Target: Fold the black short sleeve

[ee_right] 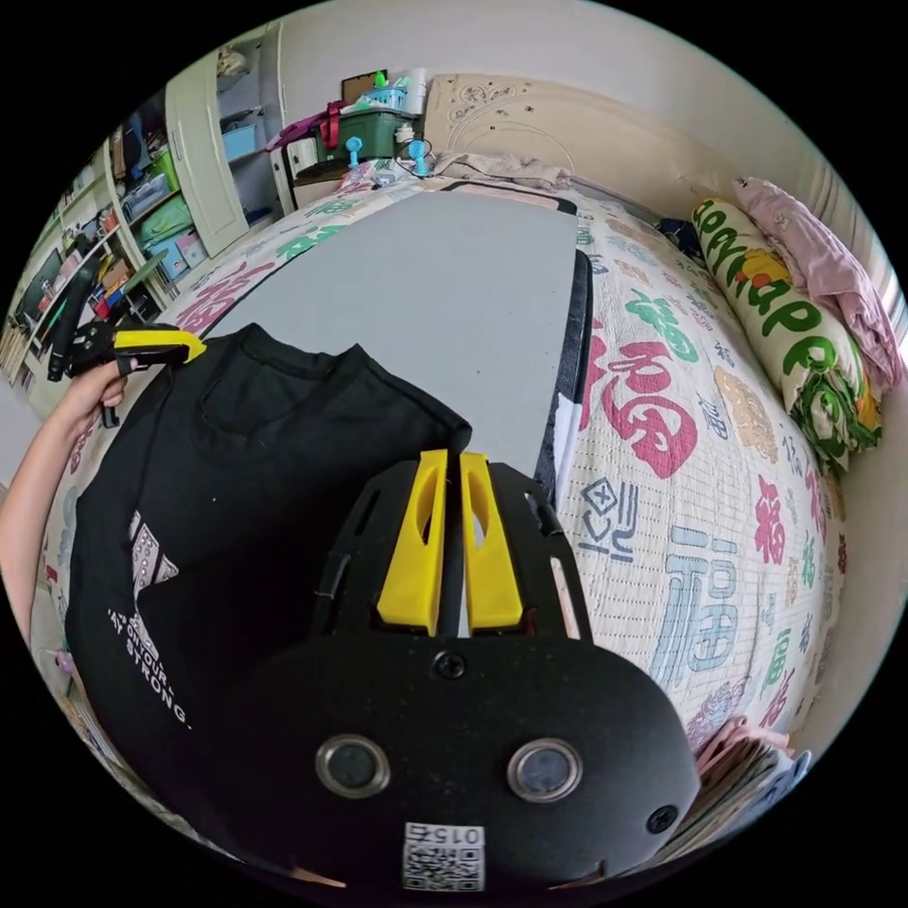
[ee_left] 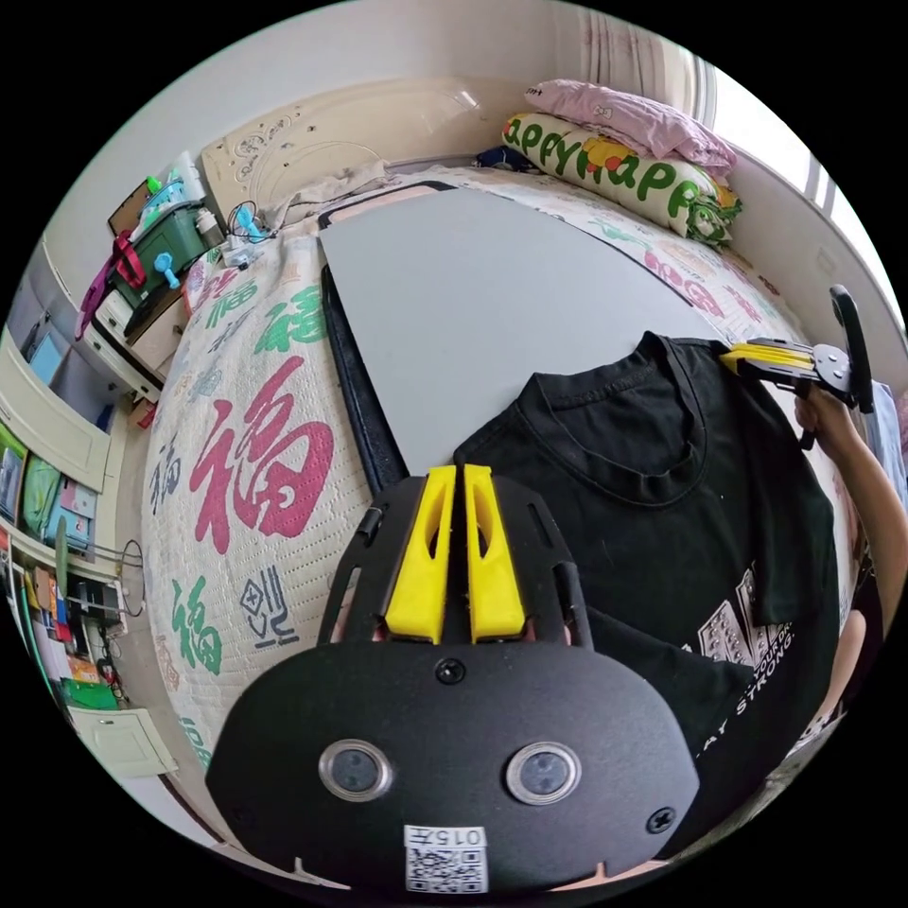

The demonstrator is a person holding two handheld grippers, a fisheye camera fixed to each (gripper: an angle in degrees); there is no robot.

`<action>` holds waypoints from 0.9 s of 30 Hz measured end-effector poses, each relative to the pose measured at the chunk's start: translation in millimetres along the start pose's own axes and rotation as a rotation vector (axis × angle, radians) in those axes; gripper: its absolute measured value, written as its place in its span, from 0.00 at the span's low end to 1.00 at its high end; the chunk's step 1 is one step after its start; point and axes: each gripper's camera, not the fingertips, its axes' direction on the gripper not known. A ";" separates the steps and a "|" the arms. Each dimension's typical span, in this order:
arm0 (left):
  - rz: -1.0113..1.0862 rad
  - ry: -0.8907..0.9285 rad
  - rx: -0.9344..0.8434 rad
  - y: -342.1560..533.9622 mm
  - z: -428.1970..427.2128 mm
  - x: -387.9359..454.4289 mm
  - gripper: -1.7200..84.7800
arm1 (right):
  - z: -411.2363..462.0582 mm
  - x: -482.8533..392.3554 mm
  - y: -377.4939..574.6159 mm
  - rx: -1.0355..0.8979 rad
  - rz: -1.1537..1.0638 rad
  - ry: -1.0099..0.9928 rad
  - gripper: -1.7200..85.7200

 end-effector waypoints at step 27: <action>0.177 0.428 0.110 610.9 -139.8 162.8 0.02 | -409.8 -208.5 563.3 -0.060 -0.409 -0.470 0.02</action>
